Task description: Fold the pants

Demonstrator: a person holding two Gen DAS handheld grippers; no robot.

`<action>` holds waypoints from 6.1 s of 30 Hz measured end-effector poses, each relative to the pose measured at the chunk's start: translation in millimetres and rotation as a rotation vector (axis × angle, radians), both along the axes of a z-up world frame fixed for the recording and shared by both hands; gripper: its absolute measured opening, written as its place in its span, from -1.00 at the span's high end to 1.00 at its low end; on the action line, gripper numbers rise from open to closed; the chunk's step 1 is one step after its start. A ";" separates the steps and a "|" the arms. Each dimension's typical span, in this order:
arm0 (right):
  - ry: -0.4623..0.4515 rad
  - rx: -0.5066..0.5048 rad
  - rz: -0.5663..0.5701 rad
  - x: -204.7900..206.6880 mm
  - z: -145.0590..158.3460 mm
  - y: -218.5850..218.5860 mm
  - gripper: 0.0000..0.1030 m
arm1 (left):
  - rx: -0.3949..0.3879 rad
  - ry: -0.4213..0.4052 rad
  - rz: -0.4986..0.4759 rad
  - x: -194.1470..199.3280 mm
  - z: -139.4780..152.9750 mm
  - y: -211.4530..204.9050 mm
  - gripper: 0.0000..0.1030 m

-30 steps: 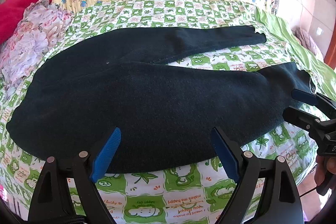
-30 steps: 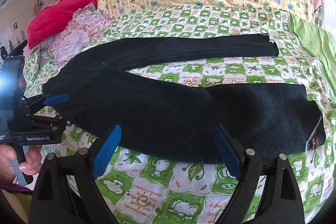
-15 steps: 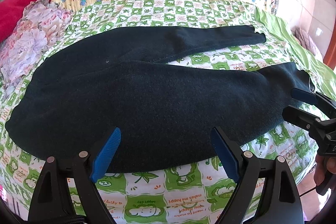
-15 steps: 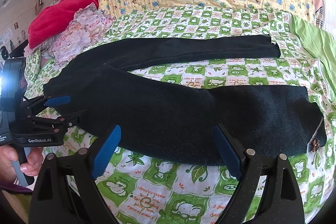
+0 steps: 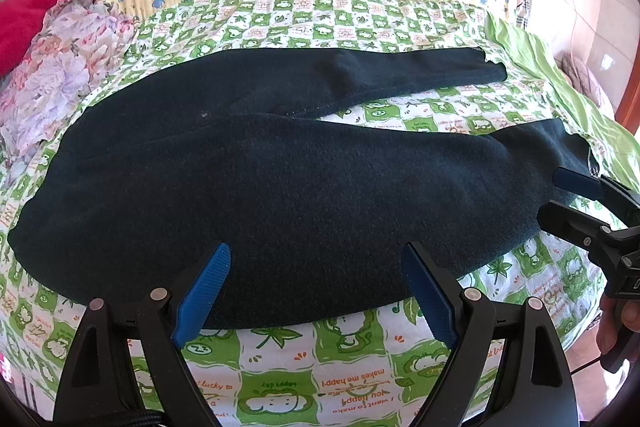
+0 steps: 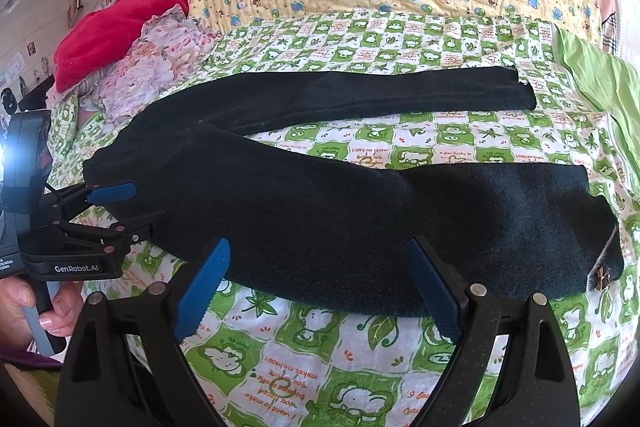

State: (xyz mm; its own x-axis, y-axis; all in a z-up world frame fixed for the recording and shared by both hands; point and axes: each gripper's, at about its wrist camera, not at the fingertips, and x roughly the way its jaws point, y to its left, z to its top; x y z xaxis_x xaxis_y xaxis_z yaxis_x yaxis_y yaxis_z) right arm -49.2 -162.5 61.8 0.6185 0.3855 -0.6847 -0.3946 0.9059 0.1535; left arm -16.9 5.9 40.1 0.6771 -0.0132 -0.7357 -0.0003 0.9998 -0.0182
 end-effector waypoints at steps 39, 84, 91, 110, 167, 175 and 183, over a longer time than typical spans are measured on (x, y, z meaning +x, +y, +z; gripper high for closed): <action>0.010 0.039 -0.034 53.6 14.9 -19.4 -0.76 | -0.002 0.018 -0.056 60.4 18.4 14.1 -0.72; 0.292 0.040 -0.236 355.4 -6.4 -143.0 0.44 | -0.002 0.308 -0.513 368.3 -12.2 -52.3 -0.40; 0.259 0.143 -0.222 334.7 8.6 -153.4 0.81 | -0.027 0.302 -0.583 343.4 5.6 -62.9 0.86; 0.129 0.274 -0.078 177.2 43.1 -188.8 0.83 | -0.128 0.192 -0.602 180.4 70.5 -83.9 0.91; 0.030 0.271 -0.037 34.1 54.3 -145.7 -0.04 | -0.285 0.256 -0.530 45.4 26.8 -74.7 0.39; 0.084 0.294 0.122 54.3 39.9 -70.0 -0.04 | -0.316 0.199 -0.387 38.7 41.5 -10.4 0.36; 0.143 0.317 0.240 67.6 30.5 -5.8 -0.04 | -0.350 0.145 -0.187 34.3 51.9 84.0 0.28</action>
State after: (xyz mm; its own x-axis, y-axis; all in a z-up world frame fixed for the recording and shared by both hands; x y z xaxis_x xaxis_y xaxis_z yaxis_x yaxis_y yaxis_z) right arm 18.4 -168.3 92.3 0.3925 0.7126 -0.5814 -0.5432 0.6898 0.4787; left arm 17.4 89.8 92.0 0.5290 -0.3918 -0.7527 0.1528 0.9165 -0.3697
